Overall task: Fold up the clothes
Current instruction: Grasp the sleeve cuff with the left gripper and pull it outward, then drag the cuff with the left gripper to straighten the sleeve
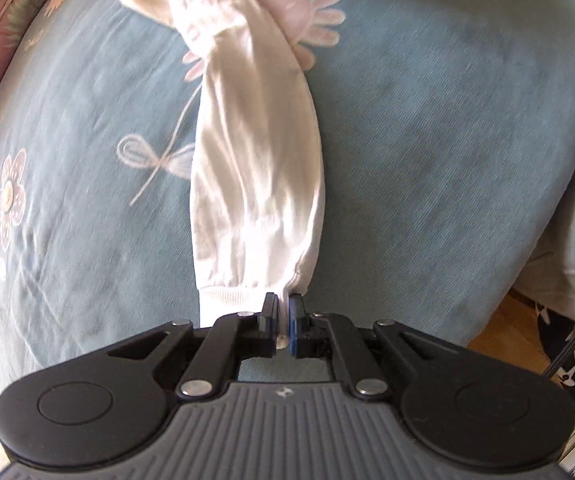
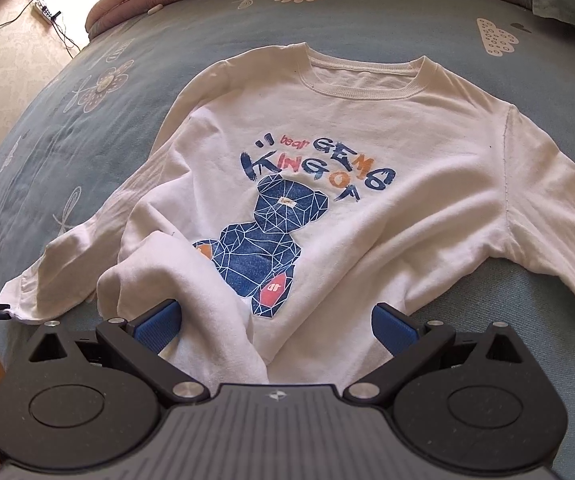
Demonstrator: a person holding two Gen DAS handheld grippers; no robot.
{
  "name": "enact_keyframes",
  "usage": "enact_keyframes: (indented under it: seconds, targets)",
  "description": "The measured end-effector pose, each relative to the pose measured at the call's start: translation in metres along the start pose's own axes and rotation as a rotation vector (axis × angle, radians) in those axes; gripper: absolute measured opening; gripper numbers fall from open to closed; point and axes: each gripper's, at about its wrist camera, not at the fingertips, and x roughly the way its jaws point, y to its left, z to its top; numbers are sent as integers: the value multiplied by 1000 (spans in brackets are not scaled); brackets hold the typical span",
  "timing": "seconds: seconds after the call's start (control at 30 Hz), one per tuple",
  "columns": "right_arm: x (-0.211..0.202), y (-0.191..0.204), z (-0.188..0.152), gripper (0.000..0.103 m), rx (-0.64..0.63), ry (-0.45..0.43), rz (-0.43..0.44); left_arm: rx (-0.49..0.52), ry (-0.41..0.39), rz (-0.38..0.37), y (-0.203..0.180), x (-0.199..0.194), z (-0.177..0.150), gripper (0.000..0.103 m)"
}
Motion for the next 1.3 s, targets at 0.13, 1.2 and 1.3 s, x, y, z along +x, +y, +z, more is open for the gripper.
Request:
enact_keyframes:
  seconds: [0.13,1.2,1.3]
  targets:
    - [3,3,5,103,-12,2,-10,-53,62,35,16,12,-19,4]
    - [22,45,37,103,-106,-4,30,-1120,-19,-167,106,28,-87,33]
    - [23,50,42,103,-98,-3,36,-1261,-10,-178,104,50,-107,33]
